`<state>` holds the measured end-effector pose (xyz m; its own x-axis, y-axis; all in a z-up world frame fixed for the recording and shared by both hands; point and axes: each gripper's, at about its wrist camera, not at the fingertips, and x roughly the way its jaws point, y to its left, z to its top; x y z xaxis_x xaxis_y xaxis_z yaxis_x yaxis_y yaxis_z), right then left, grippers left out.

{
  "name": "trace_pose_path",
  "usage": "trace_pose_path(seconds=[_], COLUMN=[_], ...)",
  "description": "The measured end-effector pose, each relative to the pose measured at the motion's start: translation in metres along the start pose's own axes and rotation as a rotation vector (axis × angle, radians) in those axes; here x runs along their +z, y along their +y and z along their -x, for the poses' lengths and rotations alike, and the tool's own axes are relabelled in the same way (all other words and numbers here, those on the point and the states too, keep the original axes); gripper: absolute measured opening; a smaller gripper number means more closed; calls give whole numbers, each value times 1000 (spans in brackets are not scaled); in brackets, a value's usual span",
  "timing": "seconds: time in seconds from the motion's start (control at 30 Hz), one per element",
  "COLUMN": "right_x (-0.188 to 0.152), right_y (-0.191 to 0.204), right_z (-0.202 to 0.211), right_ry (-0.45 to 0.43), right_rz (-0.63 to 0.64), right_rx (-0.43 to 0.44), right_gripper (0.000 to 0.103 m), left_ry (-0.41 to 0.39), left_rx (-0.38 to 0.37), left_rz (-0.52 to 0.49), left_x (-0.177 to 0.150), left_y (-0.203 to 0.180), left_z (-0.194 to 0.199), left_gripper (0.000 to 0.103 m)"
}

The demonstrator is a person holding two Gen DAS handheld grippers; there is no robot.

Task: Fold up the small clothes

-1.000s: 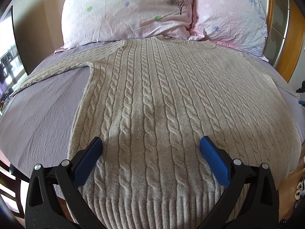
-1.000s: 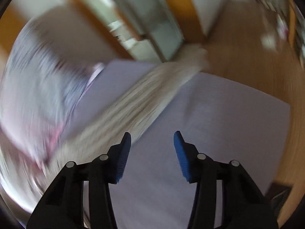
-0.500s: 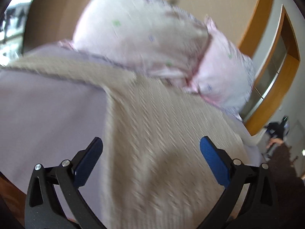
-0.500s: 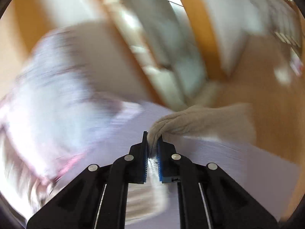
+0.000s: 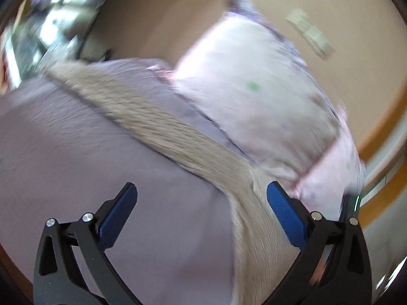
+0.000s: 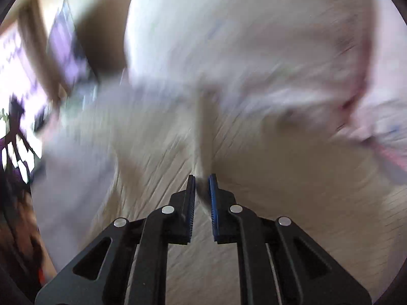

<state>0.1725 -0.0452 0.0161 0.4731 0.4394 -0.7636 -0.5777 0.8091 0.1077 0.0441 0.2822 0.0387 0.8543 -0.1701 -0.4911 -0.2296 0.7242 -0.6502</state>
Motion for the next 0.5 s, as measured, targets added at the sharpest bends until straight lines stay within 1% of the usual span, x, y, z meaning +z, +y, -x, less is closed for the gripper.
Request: trace_pose_path(seconds=[0.03, 0.07, 0.1, 0.13, 0.17, 0.2, 0.23, 0.3, 0.4, 0.47, 0.5], right_x=[-1, -3, -7, -8, -13, -23, -24, -38, -60, -73, -82], right_y=[1, -2, -6, -13, -21, -28, -36, -53, -77, -87, -94], right_z=[4, 13, 28, 40, 56, 77, 85, 98, 106, 104, 104], right_ry=[-17, -46, -96, -133, -170, -210, -217, -226, -208, -201, -198], right_rz=[3, -5, -37, -65, -93, -118, -127, -157, -238, -282, -315], right_rx=[6, 8, 13, 15, 16, 14, 8, -9, -10, -4, -3], right_gripper=[17, 23, 43, 63, 69, 70, 70, 70, 70, 70, 70], left_ry=[7, 10, 14, 14, 8, -3, -7, -8, -7, -12, -17], left_rx=[9, 17, 22, 30, 52, 66, 74, 82, 124, 137, 142], left_rz=[84, 139, 198, 230, 261, 264, 289, 331, 361, 373, 384], left_x=[13, 18, 27, 32, 39, 44, 51, 61, 75, 83, 87], left_y=[20, 34, 48, 57, 66, 70, 75, 83, 88, 91, 92], left_z=[-6, -6, -10, -13, -17, -18, -23, -30, -42, -50, -53], left_gripper=[101, 101, 101, 99, 96, 94, 94, 94, 92, 89, 85])
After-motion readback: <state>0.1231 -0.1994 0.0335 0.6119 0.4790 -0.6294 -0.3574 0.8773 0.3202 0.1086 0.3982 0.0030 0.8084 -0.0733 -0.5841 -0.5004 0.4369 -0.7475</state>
